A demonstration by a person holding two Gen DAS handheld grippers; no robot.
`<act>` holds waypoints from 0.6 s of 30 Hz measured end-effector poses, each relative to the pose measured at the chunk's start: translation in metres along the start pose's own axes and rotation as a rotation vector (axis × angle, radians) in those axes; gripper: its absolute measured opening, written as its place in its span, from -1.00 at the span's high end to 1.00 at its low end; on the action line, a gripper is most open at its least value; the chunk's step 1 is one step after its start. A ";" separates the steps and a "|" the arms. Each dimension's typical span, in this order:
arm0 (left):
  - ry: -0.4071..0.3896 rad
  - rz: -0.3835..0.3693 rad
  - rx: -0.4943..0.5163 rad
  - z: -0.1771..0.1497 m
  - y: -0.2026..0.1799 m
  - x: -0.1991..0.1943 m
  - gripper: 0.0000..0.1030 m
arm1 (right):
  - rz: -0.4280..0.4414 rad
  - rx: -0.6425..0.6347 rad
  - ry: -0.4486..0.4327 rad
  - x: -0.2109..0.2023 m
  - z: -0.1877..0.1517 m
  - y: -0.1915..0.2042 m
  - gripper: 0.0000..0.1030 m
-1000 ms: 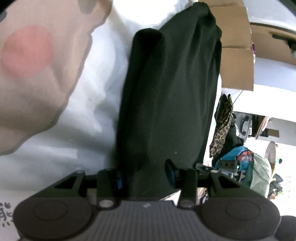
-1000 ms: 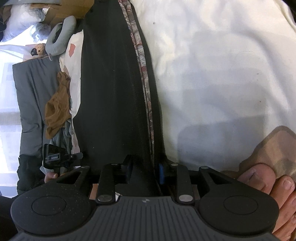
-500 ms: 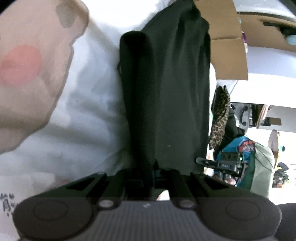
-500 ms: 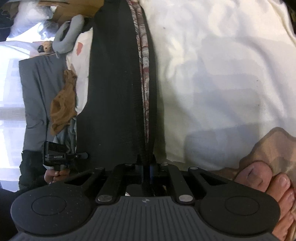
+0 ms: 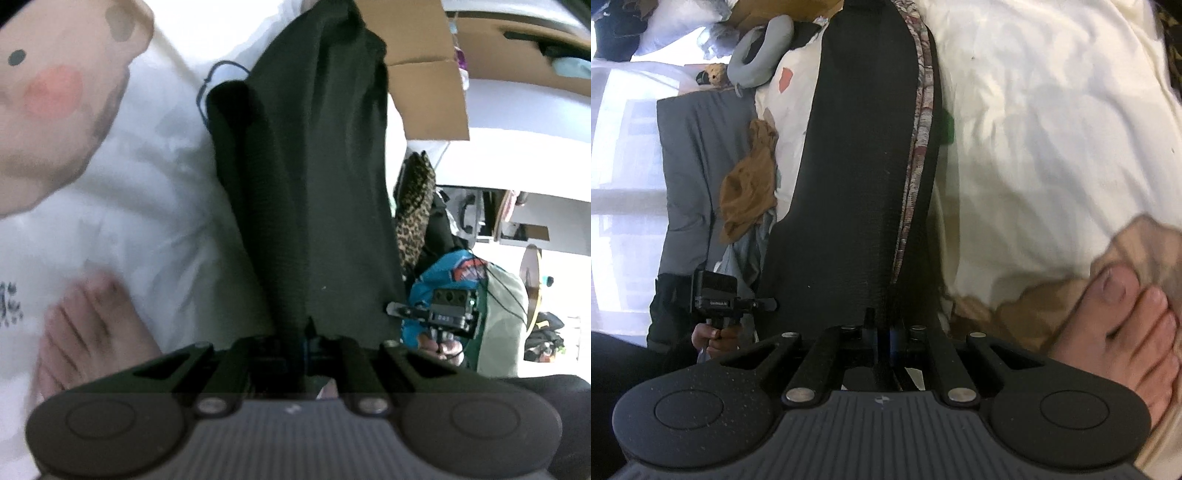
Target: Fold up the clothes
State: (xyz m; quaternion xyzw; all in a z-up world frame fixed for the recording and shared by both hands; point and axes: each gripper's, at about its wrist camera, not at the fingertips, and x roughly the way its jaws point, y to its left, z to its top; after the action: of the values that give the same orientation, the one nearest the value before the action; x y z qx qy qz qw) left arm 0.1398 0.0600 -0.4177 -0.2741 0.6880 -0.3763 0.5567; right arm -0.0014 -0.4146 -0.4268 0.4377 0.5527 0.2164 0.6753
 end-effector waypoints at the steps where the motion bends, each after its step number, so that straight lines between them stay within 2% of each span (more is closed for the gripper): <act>1: 0.000 -0.009 0.001 -0.004 -0.001 -0.006 0.89 | 0.002 0.000 0.008 -0.002 -0.003 0.001 0.94; 7: 0.009 -0.033 -0.001 -0.029 -0.005 -0.032 0.89 | 0.029 -0.008 0.068 -0.010 -0.022 0.013 0.94; 12: 0.021 -0.027 -0.022 -0.042 -0.005 -0.032 0.89 | 0.040 -0.012 0.078 -0.019 -0.031 0.021 0.94; 18: -0.003 -0.009 -0.009 -0.029 -0.004 -0.021 0.89 | 0.026 -0.011 0.058 -0.016 -0.026 0.018 0.94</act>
State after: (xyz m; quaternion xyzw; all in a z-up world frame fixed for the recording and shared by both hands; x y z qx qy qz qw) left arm 0.1160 0.0806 -0.3998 -0.2802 0.6875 -0.3754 0.5548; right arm -0.0268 -0.4089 -0.4030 0.4348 0.5652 0.2408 0.6584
